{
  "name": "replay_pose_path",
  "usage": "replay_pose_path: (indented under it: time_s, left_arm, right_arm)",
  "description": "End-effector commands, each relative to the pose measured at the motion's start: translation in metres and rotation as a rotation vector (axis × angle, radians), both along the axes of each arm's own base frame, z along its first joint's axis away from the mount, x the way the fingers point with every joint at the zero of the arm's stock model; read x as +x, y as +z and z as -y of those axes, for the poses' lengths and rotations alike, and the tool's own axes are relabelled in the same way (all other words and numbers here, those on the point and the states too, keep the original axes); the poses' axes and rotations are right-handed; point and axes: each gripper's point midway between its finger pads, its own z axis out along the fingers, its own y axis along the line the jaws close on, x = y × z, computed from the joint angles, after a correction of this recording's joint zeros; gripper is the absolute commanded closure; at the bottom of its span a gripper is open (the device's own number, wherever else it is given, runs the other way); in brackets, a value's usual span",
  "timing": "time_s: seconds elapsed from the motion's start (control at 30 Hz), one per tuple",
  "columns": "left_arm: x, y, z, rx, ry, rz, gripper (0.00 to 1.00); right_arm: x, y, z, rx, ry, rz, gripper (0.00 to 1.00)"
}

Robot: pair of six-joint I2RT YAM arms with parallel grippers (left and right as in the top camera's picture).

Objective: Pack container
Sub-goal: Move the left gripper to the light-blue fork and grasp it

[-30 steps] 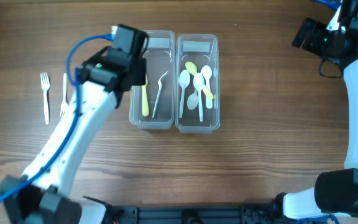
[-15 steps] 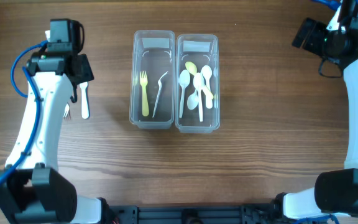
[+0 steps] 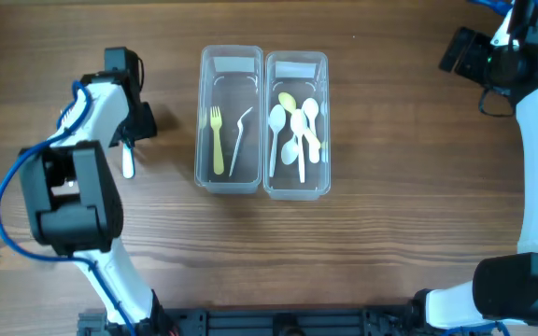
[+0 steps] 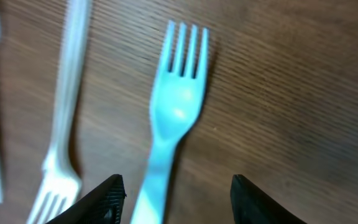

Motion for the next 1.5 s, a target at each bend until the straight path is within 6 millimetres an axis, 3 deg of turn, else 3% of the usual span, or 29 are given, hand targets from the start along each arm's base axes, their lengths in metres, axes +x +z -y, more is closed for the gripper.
replay_pose_path:
  time_s: [0.0, 0.37, 0.63, 0.77, 0.8, 1.03, 1.13, 1.3, 1.4, 1.47]
  left_arm:
    - [0.002, -0.014, 0.007, -0.058, -0.005, -0.008, 0.40]
    - [0.002, -0.024, 0.002, -0.058, 0.001, -0.016, 0.37]
    - [-0.008, -0.031, -0.007, -0.181, -0.055, -0.053, 0.51]
    - [-0.010, -0.031, -0.011, -0.194, -0.040, -0.055, 0.74]
    - [-0.011, -0.031, -0.011, -0.195, -0.040, -0.059, 0.95]
    - [-0.013, -0.026, -0.010, -0.195, -0.039, -0.061, 0.96]
    - [-0.007, -0.007, -0.012, -0.185, -0.043, -0.013, 0.96]
    - [0.007, 0.063, -0.011, -0.162, -0.058, 0.141, 0.96]
    - [0.008, 0.117, 0.004, -0.185, -0.075, 0.272, 0.96]
    - [0.006, 0.146, 0.025, -0.238, -0.117, 0.347, 0.96]
  right_arm:
    - [0.001, 0.001, 0.002, -0.004, -0.017, 0.002, 0.00]
    - [0.001, 0.001, 0.002, -0.003, -0.017, 0.003, 0.00]
    - [0.001, 0.001, 0.002, -0.004, -0.017, 0.003, 0.00]
    - [0.001, 0.001, 0.002, -0.004, -0.017, 0.003, 0.00]
    - [0.001, 0.001, 0.002, -0.004, -0.017, 0.003, 0.00]
    - [0.001, 0.001, 0.002, -0.004, -0.017, 0.003, 0.00]
    - [0.001, 0.001, 0.002, -0.004, -0.017, 0.003, 0.00]
    - [0.001, 0.001, 0.002, -0.004, -0.017, 0.003, 0.00]
    - [0.001, 0.001, 0.002, -0.004, -0.017, 0.003, 0.00]
    - [0.001, 0.001, 0.002, -0.004, -0.017, 0.003, 0.00]
